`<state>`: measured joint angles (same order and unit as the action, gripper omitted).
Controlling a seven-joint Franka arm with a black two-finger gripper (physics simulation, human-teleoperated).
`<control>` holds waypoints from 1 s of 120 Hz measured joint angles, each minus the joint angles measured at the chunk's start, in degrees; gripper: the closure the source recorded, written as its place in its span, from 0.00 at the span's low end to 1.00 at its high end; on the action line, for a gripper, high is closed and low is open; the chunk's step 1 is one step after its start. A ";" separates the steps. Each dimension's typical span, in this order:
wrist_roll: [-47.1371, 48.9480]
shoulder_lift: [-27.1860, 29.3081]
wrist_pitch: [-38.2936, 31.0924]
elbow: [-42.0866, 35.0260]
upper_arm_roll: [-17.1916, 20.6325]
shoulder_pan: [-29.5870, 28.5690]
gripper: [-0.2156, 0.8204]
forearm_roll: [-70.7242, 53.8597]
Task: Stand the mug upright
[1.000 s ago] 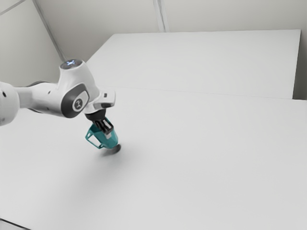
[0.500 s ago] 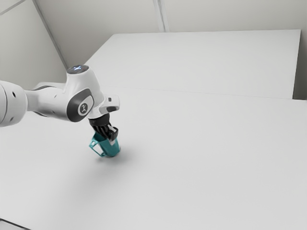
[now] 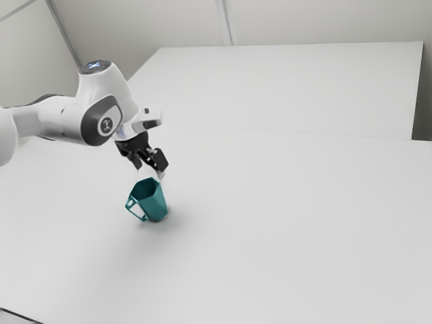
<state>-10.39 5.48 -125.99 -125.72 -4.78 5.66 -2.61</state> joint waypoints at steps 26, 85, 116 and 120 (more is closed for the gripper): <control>0.39 -2.41 9.62 11.50 0.03 0.31 0.23 1.31; 0.80 -11.23 27.62 33.95 -0.16 -0.24 0.21 2.22; 0.80 -11.23 29.98 34.02 -0.14 -0.51 0.21 2.66; 0.80 -11.23 30.12 34.02 -0.14 -0.51 0.21 2.69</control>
<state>-9.59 -5.75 -95.88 -91.69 -4.92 5.16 0.08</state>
